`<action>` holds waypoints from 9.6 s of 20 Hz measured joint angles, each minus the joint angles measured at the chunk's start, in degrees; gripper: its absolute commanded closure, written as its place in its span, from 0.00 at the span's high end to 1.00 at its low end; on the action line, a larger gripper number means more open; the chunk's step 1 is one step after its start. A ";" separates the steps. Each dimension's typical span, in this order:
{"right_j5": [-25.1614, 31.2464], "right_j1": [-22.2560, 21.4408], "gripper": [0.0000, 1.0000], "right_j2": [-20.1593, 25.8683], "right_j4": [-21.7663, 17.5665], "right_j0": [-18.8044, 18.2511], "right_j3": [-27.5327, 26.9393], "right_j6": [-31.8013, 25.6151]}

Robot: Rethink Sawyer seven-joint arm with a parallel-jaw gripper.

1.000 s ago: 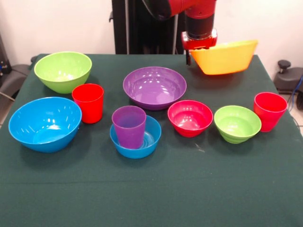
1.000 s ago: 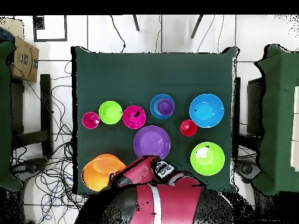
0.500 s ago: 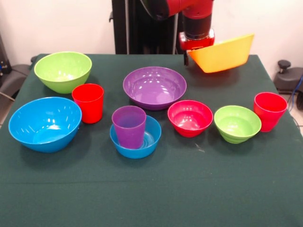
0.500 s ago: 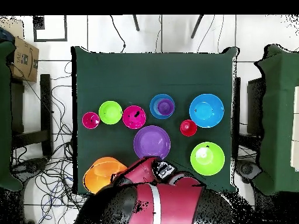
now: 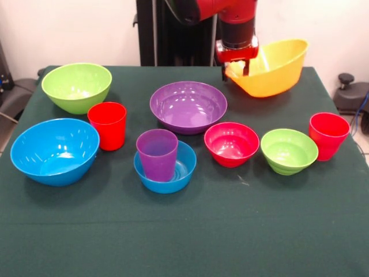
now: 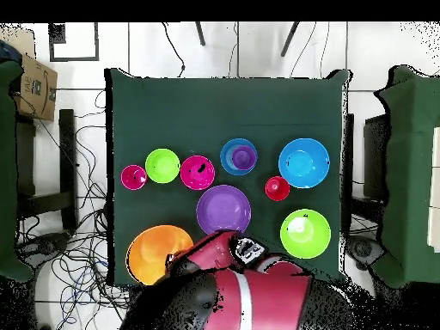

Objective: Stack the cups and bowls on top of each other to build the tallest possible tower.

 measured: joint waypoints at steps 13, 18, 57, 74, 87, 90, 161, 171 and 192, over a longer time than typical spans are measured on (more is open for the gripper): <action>3.97 -0.42 1.00 5.97 3.24 -6.65 -0.17 0.00; 3.97 -0.11 1.00 7.10 3.24 -6.68 -0.37 0.00; 4.82 2.30 1.00 14.83 3.20 -11.68 -0.38 0.00; 12.45 2.28 1.00 17.54 2.96 -15.19 -0.37 0.00; 12.62 2.51 1.00 17.53 2.25 -13.66 -0.37 0.00; 12.92 2.66 1.00 17.54 2.24 -13.71 -0.38 0.00; 19.64 6.29 1.00 19.25 -10.10 -14.98 -0.21 -7.48; 19.64 6.27 1.00 19.25 -10.10 -14.24 -0.21 -7.48; 17.99 4.25 1.00 19.39 -11.65 -13.76 0.07 -7.48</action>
